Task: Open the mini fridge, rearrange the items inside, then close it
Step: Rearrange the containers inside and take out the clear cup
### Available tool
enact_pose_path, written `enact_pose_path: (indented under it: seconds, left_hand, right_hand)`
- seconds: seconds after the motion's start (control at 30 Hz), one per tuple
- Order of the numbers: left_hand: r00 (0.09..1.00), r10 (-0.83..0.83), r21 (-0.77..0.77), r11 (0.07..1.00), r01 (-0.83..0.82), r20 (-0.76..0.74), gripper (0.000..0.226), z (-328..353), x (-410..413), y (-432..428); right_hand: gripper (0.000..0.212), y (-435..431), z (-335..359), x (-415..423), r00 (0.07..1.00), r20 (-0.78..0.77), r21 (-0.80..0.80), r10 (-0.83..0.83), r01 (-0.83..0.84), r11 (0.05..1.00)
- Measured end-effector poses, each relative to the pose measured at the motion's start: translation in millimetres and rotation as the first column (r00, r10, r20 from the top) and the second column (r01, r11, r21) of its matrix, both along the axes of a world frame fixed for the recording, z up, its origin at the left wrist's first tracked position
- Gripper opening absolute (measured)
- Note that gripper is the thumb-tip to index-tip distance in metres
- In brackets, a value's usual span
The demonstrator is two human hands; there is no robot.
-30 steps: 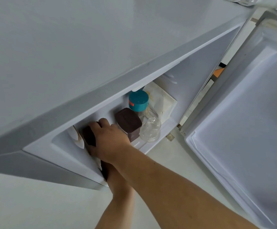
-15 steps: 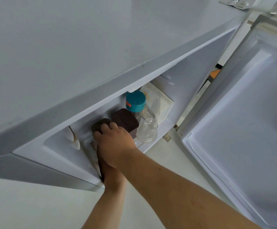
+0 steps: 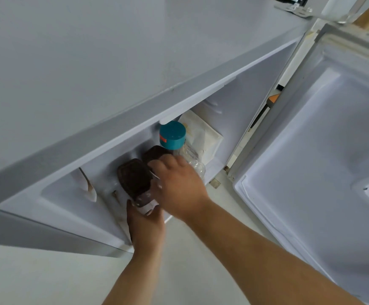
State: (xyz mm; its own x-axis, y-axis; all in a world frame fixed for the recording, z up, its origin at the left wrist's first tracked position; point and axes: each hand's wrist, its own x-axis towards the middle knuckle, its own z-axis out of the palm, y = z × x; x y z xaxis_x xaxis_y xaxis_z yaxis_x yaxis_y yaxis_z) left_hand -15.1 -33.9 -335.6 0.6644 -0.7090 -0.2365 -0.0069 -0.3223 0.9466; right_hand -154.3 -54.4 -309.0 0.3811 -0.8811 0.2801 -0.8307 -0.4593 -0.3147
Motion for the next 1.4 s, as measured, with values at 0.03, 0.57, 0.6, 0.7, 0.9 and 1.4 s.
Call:
enact_pose_path:
  seconds: [0.03, 0.57, 0.6, 0.7, 0.9, 1.4]
  left_hand:
    - [0.995, -0.102, 0.154, 0.983, 0.102, -0.011, 0.061, -25, -40, 37]
    - [0.489, -0.712, 0.422, 0.697, 0.579, 0.504, 0.074, -46, -90, 12]
    - [0.477, -0.714, 0.432, 0.694, 0.576, 0.512, 0.077, -47, -92, 8]
    - [0.442, -0.703, 0.447, 0.703, 0.554, 0.557, 0.081, -45, -97, 1]
    - [0.192, -0.75, 0.544, 0.608, 0.579, 0.633, 0.093, -47, -113, -20]
    - [0.093, -0.915, 0.802, 0.39, 0.452, 0.393, 0.08, -35, -134, -71]
  right_hand:
    - [0.043, 0, -1, -16, 0.997, 0.021, -0.023, -0.073, 0.073, 0.997]
    - [0.067, -24, -31, -92, 0.972, -0.179, 0.259, -0.153, 0.196, 0.946]
    - [0.066, -18, -27, -95, 0.973, -0.173, 0.235, -0.155, 0.193, 0.953]
    - [0.063, 3, -13, -110, 0.969, -0.129, 0.176, -0.21, 0.231, 0.957]
    - [0.063, 42, -8, -135, 0.938, -0.093, 0.203, -0.333, 0.345, 0.916]
    - [0.063, 83, -18, -161, 0.915, -0.173, 0.342, -0.366, 0.404, 0.849]
